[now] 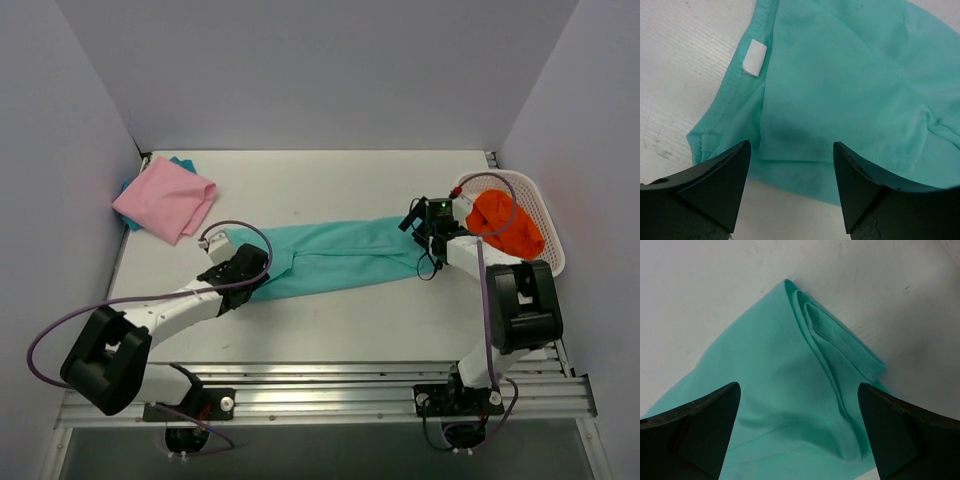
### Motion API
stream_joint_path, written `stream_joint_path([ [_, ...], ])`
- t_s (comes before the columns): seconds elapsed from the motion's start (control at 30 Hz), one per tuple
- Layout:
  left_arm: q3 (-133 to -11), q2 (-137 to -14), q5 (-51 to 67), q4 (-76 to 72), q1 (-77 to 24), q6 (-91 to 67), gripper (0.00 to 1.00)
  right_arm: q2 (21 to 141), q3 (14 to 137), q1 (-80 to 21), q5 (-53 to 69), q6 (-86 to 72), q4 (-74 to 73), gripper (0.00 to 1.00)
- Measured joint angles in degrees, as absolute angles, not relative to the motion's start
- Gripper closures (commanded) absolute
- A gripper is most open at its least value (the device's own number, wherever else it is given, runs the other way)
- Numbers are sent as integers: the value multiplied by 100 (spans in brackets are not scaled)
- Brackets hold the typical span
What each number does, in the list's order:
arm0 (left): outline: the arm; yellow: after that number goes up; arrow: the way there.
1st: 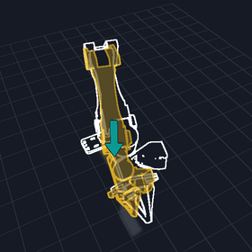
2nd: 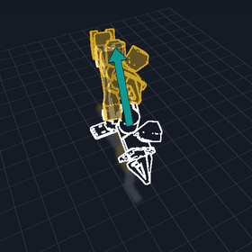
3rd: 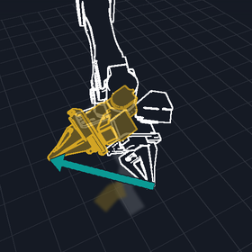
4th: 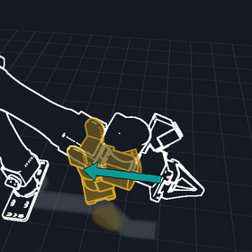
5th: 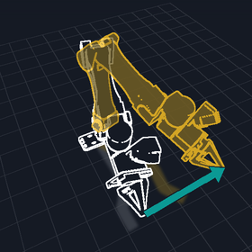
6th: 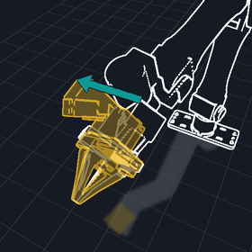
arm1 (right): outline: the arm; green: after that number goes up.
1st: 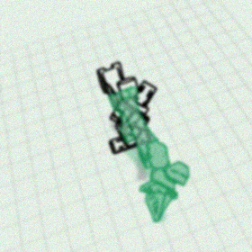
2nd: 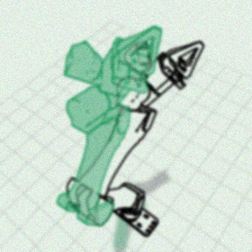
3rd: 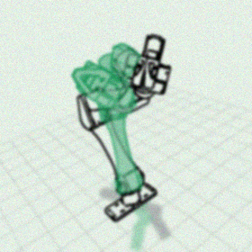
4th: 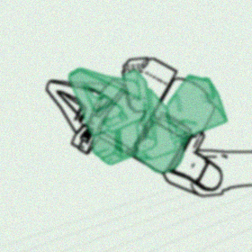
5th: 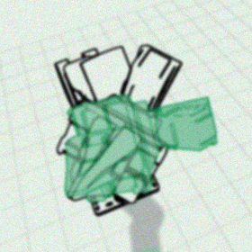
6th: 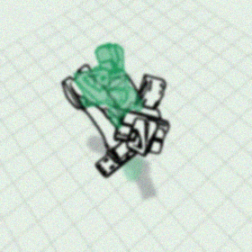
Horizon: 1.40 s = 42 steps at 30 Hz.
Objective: Fold and stack the t-shirts
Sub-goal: Fold the tshirt
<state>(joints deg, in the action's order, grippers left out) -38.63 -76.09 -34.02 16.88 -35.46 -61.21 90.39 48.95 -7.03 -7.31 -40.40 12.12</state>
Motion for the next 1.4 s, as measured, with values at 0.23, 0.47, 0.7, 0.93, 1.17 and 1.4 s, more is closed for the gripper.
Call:
stream_joint_path([
  [0.23, -3863, -8337, -2923, 996, -2832, -5922, 33, 10084, 5129, -720, -784, -4042, 1848, 7],
  [0.47, -3918, -8901, -2521, 54, -2239, -5621, 78, 10785, 5502, -709, -657, -3988, 2659, 78],
  [0.7, -4305, -9561, -2213, -679, -2003, -5435, 98, 11139, 5634, -683, -384, -4045, 3048, 100],
  [0.93, -4869, -9769, -2071, -189, -1994, -5052, 98, 11019, 5317, -696, -276, -4121, 3376, 100],
  [1.17, -8228, -11686, -1833, 902, -1686, -4182, 98, 9926, 4005, -1282, -318, -4462, 3415, 100],
  [1.4, -11590, -13802, -1245, 2062, -1280, -3516, 98, 7975, 2954, -3734, -878, -4965, 2707, 100],
])
